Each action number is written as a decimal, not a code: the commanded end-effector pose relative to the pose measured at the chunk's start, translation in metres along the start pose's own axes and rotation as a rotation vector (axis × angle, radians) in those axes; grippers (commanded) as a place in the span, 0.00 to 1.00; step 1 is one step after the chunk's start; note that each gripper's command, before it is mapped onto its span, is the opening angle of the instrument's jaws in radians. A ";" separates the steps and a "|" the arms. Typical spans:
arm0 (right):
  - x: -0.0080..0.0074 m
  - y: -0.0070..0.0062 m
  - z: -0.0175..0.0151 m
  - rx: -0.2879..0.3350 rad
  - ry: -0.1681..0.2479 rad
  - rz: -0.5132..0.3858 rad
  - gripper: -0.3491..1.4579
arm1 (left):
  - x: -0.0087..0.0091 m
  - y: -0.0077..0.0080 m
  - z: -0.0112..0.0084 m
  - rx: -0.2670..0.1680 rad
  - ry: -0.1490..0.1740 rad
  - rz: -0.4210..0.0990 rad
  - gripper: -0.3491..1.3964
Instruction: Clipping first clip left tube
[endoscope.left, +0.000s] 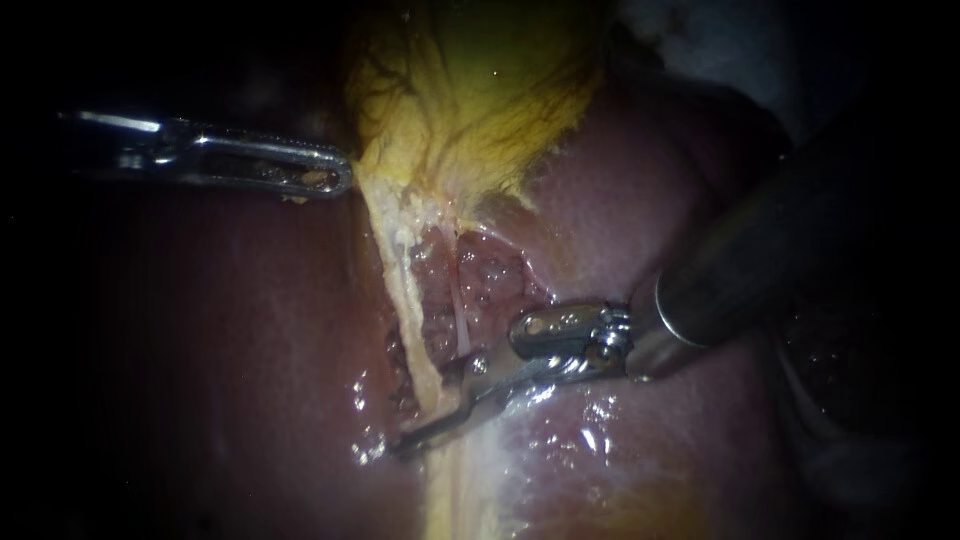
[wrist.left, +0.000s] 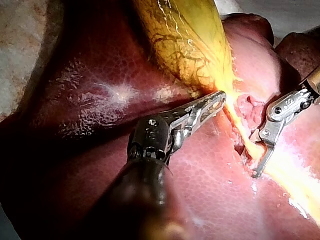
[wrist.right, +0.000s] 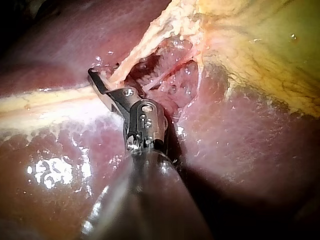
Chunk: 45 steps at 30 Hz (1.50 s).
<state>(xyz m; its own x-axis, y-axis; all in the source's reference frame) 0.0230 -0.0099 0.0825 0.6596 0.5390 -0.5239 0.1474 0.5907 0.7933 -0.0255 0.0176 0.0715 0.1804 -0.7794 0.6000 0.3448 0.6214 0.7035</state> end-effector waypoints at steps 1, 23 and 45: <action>0.0000 0.0000 0.0000 0.000 0.000 0.000 0.25 | 0.0000 0.0000 0.0000 0.000 0.000 0.000 0.00; 0.0024 0.0010 -0.0027 -0.106 0.079 0.033 0.53 | 0.0000 0.0000 0.0000 0.000 0.000 0.000 0.00; 0.0033 0.0006 -0.0066 0.036 0.168 0.043 0.51 | 0.0000 0.0000 0.0000 0.000 0.000 0.000 0.00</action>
<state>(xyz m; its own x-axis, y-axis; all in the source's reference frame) 0.0204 -0.0038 0.0791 0.5283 0.6610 -0.5328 0.1649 0.5357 0.8281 -0.0255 0.0176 0.0715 0.1803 -0.7795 0.5998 0.3449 0.6212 0.7036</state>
